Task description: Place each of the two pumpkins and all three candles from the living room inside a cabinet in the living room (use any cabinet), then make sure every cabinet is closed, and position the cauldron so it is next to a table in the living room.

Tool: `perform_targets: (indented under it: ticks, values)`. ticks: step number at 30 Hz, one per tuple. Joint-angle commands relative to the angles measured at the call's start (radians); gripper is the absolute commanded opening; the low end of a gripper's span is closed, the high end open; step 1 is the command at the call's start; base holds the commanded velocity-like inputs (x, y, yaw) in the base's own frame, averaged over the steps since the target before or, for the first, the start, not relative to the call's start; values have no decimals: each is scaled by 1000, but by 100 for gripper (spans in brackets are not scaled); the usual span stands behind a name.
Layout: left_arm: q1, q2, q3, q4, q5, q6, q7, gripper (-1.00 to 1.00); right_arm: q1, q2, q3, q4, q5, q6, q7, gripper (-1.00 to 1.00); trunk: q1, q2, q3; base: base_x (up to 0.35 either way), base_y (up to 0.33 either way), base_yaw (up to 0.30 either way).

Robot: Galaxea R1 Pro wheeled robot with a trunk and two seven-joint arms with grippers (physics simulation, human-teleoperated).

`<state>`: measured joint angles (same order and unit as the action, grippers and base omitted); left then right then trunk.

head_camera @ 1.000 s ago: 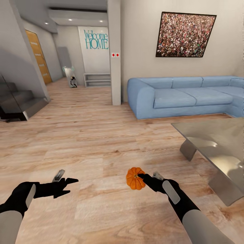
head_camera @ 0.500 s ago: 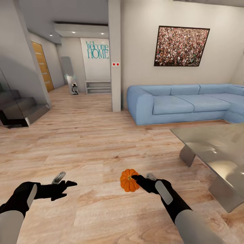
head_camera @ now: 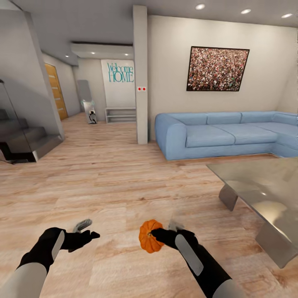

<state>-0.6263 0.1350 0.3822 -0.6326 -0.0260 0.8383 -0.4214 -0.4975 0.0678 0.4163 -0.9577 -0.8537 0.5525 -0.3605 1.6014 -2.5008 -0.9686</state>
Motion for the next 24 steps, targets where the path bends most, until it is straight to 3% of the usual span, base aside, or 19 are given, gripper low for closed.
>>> perform_targets:
  ticks: [1,3,4,6,13,24]
  values:
    - [10,-1,-1,0,1,-12,1,100,19,-2,-1,-28,7,1,-6,-100,0,0,4,0,0,0]
    - [24,-1,-2,-1,1,-32,2,100,71,-17,-1,-60,8,-3,-7,-100,-1,1,12,0,0,0]
    - [37,0,-1,-1,0,-47,0,100,155,-47,-1,-84,7,-8,-7,-100,-5,7,15,0,0,0]
    - [64,1,0,1,0,-52,2,100,174,-54,1,-89,8,-9,-8,-100,-12,21,21,0,0,0]
    - [152,-1,-2,3,0,-194,4,100,190,-58,0,-86,8,-60,-6,-100,-39,70,43,0,0,0]
    - [205,5,0,5,1,-253,4,100,212,-56,2,-81,8,-82,-2,-100,-81,147,78,0,0,0]
